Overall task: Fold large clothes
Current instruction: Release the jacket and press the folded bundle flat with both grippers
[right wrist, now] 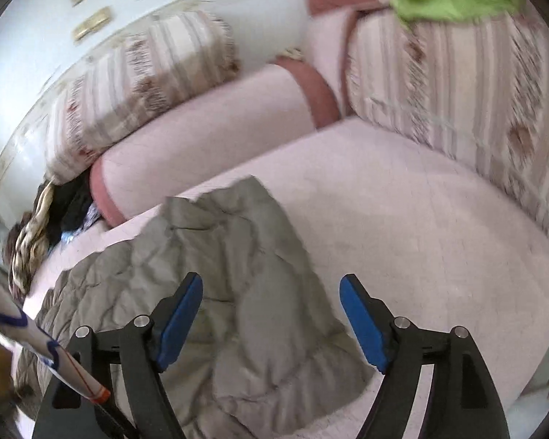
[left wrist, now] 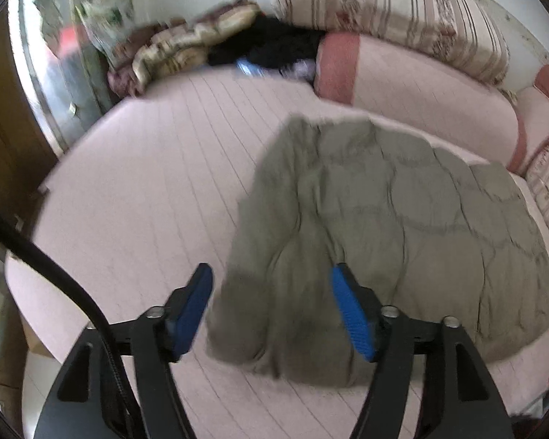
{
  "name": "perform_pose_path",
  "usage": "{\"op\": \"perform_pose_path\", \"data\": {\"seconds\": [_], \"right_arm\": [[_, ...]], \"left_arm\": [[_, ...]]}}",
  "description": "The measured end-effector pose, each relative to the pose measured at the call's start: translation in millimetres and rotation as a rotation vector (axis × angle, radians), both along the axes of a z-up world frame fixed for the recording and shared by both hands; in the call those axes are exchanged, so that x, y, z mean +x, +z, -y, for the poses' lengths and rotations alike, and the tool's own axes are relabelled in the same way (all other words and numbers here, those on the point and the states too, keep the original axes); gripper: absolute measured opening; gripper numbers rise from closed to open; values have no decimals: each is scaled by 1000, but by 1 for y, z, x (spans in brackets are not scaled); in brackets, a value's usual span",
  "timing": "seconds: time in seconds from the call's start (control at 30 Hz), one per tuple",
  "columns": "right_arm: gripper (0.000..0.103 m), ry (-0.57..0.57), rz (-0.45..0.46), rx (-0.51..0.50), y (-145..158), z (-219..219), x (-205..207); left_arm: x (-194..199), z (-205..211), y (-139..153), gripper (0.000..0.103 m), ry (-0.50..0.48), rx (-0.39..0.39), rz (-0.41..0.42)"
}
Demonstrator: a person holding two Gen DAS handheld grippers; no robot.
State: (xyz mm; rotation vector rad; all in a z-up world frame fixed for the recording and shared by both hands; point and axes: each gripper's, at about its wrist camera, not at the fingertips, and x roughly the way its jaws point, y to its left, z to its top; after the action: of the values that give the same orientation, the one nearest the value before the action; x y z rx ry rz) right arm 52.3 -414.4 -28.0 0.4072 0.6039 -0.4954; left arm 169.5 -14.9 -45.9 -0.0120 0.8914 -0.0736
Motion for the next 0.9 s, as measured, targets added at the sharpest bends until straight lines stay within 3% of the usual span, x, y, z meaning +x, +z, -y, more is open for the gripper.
{"op": "perform_pose_path", "data": {"seconds": [0.1,0.27,0.4,0.47,0.63,0.8,0.9], "right_arm": [[82,88,-28,-38,-3,-23,26],[82,245,-30,-94,-8,-64,64],[82,403,-79,-151,-17,-107,126],[81,478,-135,-108,-32,-115,167],[77,367,-215,-37,-63,-68,218],[74,135,-201,66,-74,25,209],[63,17,-194,127,-84,75,190]], "left_arm": [[15,5,0,74,11,49,23],[26,32,-21,74,-58,73,40],[54,53,-37,74,-54,77,35],[68,59,-44,74,-32,94,49],[88,60,-57,77,-46,90,65],[105,63,-65,80,-48,73,59],[115,68,-67,80,-55,72,58]]}}
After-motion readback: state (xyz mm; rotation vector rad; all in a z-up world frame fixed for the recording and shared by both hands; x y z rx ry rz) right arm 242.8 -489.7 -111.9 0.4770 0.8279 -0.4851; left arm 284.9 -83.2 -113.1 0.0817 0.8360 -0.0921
